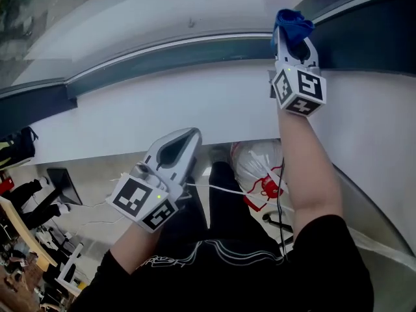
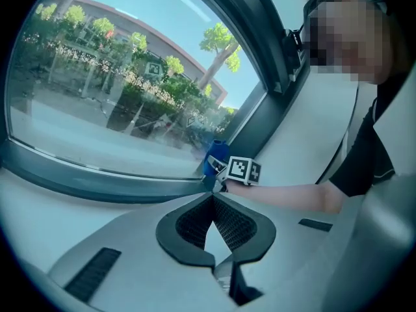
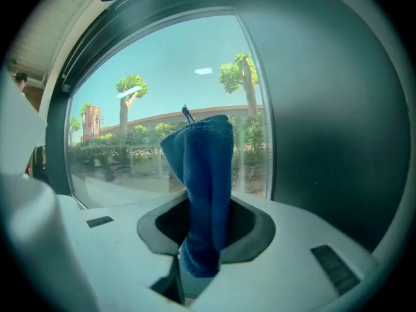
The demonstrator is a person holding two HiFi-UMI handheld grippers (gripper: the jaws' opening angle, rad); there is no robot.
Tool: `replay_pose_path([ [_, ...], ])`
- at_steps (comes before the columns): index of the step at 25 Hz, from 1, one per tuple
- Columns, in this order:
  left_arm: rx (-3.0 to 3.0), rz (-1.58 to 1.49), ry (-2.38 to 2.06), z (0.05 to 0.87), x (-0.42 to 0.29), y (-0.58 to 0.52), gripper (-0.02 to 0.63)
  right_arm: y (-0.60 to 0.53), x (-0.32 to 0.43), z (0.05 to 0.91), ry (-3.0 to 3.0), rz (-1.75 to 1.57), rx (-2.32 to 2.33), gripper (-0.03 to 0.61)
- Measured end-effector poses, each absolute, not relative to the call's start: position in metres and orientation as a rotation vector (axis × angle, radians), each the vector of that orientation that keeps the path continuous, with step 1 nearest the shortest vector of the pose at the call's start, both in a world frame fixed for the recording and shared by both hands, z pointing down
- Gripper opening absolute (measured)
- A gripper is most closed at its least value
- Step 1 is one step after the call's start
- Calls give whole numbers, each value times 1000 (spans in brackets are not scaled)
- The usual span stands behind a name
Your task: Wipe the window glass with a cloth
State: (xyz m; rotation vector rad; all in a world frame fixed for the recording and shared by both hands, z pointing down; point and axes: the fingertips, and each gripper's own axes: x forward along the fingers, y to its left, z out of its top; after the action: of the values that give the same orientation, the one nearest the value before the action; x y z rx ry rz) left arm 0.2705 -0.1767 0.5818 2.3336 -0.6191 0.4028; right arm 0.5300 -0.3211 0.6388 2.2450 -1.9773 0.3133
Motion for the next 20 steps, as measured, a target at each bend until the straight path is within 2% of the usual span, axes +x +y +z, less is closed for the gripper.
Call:
replay_pose_path([
  [13,2350,404,-614,578,286,-173,5,-317,547,634,-1931,364,2334,92],
  [20,2431,315,-640,522,257,-168,5,-290,500,583,-1950,372,2358,92],
])
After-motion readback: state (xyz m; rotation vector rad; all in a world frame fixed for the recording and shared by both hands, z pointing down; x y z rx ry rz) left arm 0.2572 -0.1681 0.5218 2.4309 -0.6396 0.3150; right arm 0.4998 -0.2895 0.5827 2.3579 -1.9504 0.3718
